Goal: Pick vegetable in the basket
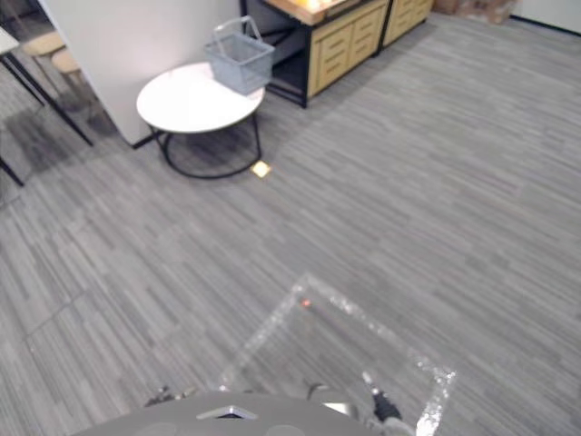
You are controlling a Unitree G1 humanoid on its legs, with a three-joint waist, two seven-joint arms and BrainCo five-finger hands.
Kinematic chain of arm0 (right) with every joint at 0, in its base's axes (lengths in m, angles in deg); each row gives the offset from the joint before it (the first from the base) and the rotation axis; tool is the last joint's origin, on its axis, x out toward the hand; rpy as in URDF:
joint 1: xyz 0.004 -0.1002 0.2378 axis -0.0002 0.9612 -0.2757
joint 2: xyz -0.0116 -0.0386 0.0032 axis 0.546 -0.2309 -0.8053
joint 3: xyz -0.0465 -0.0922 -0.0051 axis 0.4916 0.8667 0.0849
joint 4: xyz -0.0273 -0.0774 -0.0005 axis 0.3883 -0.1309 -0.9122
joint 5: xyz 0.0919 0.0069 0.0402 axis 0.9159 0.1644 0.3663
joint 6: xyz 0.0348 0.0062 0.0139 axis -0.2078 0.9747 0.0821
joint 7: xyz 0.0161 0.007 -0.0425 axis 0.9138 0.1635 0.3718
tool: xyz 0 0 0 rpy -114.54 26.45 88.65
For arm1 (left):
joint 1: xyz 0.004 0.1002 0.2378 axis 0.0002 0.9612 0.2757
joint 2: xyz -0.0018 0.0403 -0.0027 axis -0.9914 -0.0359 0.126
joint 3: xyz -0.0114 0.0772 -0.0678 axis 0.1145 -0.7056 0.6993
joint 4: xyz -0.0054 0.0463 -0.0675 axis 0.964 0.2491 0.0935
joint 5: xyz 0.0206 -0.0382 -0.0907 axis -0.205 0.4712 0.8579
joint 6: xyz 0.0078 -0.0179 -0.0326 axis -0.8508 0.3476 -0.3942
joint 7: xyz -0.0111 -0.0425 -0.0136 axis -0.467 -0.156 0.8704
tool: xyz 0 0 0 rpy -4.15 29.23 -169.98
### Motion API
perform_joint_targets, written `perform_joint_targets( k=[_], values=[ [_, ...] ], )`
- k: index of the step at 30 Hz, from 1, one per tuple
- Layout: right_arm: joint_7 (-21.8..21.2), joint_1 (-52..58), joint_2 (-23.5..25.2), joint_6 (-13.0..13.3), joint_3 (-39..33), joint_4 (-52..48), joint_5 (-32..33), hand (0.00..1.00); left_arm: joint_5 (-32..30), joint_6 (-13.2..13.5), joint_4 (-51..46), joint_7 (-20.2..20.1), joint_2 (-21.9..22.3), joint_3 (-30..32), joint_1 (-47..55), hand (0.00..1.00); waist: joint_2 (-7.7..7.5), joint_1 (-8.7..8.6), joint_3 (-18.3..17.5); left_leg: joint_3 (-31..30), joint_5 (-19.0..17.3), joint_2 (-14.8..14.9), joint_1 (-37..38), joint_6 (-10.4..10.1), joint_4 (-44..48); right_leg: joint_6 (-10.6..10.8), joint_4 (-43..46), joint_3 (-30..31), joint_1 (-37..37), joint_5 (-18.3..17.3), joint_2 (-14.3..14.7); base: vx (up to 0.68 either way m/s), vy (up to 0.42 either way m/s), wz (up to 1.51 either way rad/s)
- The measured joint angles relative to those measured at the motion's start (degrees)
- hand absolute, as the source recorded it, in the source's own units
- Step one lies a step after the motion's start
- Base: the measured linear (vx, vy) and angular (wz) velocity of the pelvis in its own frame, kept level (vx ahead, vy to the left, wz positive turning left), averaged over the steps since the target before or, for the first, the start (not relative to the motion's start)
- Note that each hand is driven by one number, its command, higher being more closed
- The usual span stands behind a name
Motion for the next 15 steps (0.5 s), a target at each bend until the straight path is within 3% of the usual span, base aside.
perform_joint_targets(
  k=[4, 15],
  values=[
    [0.23, -0.91, 0.07, 0.02, -0.44, 0.01, -0.02, 0.0, 0.01, 0.06, 0.44, 0.28, 0.07, 0.57, -0.73, 0.0, -0.11, 0.15, 0.7, 0.16, -0.31, 0.11, 1.1, -1.56, -0.69, 0.25, -1.19, -0.9, 1.36, 0.11, 0.28, 0.04, -0.014, 0.02],
    [0.05, -1.58, 0.07, 0.02, -1.08, -0.05, 1.04, 0.0, 0.0, 0.11, 0.42, 0.18, 0.07, 0.14, -1.15, 0.0, 0.12, 0.11, 1.88, 1.77, -0.39, 0.53, 1.95, -1.81, -1.22, 0.83, -1.5, -0.51, 1.71, -0.28, 0.72, -0.02, -0.022, -0.04]
  ],
)
